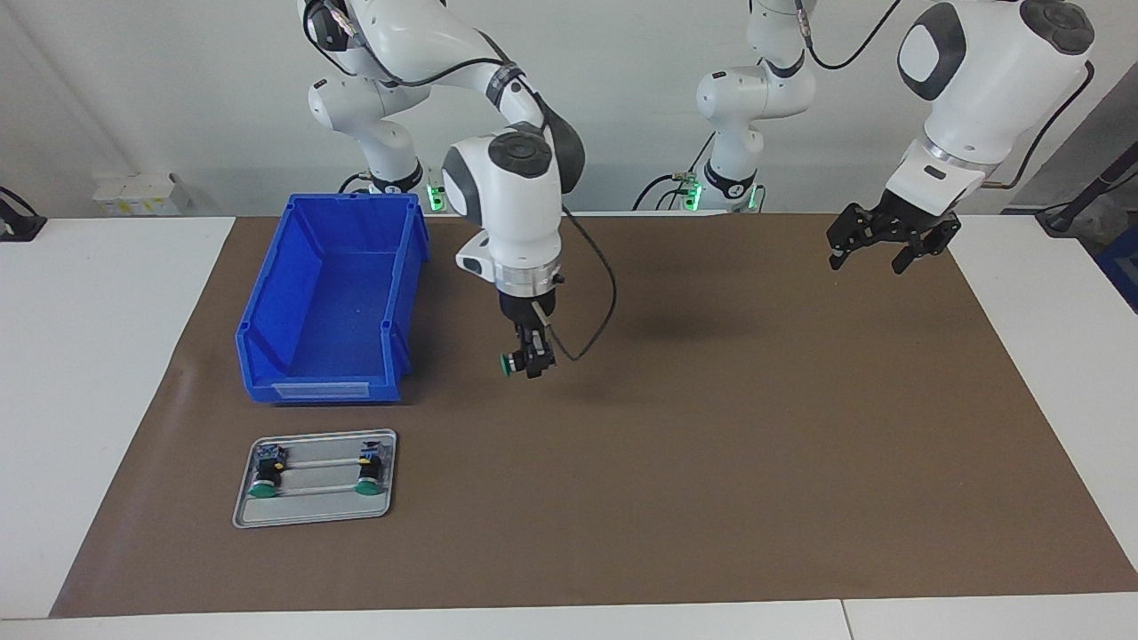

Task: Place and press button with both arms
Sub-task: 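Carry the green button with the right gripper and set it mid-table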

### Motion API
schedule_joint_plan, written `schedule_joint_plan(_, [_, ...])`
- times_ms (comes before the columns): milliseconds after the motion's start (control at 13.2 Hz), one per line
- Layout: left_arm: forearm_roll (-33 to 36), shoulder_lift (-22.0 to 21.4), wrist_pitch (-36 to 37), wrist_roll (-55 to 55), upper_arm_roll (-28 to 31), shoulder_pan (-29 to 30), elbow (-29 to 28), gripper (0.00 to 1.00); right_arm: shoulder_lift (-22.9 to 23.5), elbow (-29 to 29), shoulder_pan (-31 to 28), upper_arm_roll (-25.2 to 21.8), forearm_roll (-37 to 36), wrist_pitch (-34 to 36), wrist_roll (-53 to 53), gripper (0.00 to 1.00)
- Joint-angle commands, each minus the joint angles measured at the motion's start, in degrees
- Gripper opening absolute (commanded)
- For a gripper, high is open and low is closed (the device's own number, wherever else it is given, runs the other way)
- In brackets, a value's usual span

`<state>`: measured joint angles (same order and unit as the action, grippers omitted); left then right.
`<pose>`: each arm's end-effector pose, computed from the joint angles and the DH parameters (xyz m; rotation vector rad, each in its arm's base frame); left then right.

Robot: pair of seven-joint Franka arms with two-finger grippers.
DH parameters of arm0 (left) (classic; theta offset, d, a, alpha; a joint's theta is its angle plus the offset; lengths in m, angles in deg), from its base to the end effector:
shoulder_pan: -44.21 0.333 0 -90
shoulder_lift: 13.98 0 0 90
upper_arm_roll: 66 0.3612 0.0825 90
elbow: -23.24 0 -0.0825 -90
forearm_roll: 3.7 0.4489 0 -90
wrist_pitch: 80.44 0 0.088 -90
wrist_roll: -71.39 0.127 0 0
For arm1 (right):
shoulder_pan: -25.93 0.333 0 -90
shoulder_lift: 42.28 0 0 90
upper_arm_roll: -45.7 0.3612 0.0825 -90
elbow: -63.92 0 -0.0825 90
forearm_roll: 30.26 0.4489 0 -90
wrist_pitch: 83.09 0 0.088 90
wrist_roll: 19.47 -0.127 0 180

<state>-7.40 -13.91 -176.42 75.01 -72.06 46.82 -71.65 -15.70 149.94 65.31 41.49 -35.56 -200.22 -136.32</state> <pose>0.6260 -0.0453 0.6123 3.0718 -0.1803 0.0275 0.6361 0.4502 0.4044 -2.3820 1.9612 -0.2045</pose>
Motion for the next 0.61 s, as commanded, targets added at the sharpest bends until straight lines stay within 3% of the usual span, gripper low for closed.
schedule_joint_plan(0, [0.72,-1.73,-0.88,0.51,0.08,-0.24,-1.88,1.00,7.68,-5.40,3.85,0.07,-4.27,-1.87,-10.47,0.00])
schedule_joint_plan(228, [0.72,-1.82,-1.06,1.47,-0.36,-0.50,-2.15,1.00,9.81,-5.17,7.63,0.25,-3.40,-8.09,-13.75,0.00])
schedule_joint_plan(531, [-0.34,-2.52,-1.23,6.56,-0.62,-2.00,-3.46,1.00,9.90,-2.98,10.45,0.25,-3.49,-11.09,-17.26,0.00])
